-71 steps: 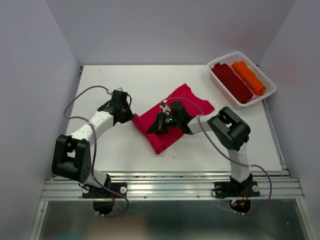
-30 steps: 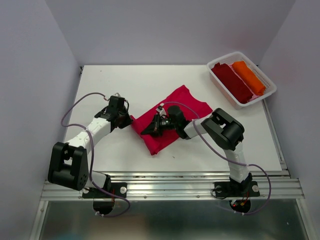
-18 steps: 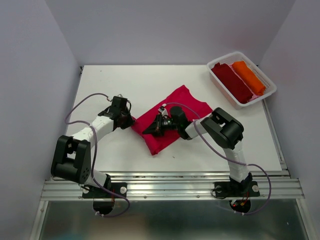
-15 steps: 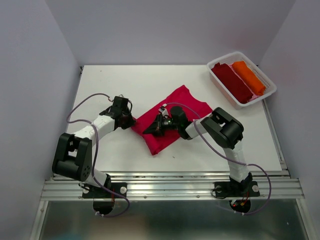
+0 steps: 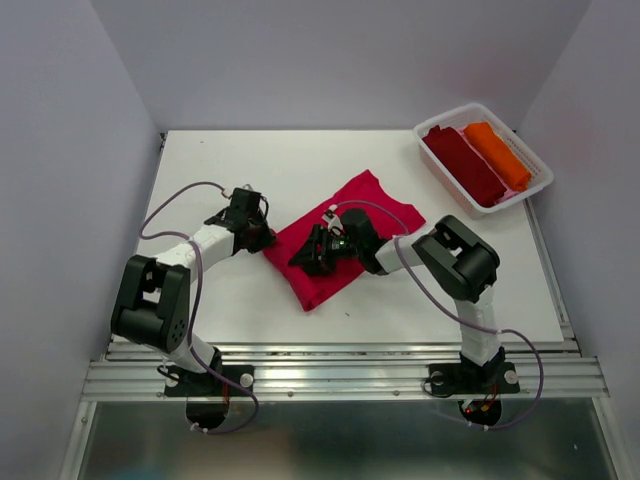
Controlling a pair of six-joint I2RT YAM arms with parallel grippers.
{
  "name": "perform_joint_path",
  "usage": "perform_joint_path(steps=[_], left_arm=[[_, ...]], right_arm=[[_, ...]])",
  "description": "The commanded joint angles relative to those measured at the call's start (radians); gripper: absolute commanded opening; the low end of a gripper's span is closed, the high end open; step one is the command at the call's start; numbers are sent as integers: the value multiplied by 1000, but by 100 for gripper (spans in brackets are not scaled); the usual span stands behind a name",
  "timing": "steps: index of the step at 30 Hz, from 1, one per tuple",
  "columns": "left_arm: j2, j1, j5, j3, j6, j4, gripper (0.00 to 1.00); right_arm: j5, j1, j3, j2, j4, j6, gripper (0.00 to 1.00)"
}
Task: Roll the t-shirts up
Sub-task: Roll the T-shirt to the center of the board.
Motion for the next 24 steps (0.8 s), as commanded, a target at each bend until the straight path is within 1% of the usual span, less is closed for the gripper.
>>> perform_joint_path(steps=[1, 5, 8, 9, 13, 14, 17, 22, 24], left_arm=[[3, -6, 2, 36, 11, 27, 0], [12, -6, 11, 38, 11, 32, 0], [12, -6, 11, 38, 13, 32, 0], [11, -6, 11, 39, 16, 30, 0], [8, -6, 9, 41, 18, 29, 0], [6, -6, 11, 41, 18, 29, 0], [6, -6, 11, 42, 18, 29, 0], [6, -6, 6, 49, 22, 22, 0], [4, -6, 6, 49, 24, 19, 0]], right_arm=[[120, -5, 40, -117, -251, -227, 63], [233, 7, 34, -194, -405, -362, 66], [310, 20, 35, -231, -479, -427, 71], [328, 33, 35, -252, -514, -462, 74], [411, 78, 17, -306, -570, -527, 79], [455, 105, 14, -315, -599, -557, 79], [509, 148, 12, -338, -631, -593, 81], [531, 170, 0, -355, -647, -607, 84], [562, 193, -12, -373, -647, -610, 85]])
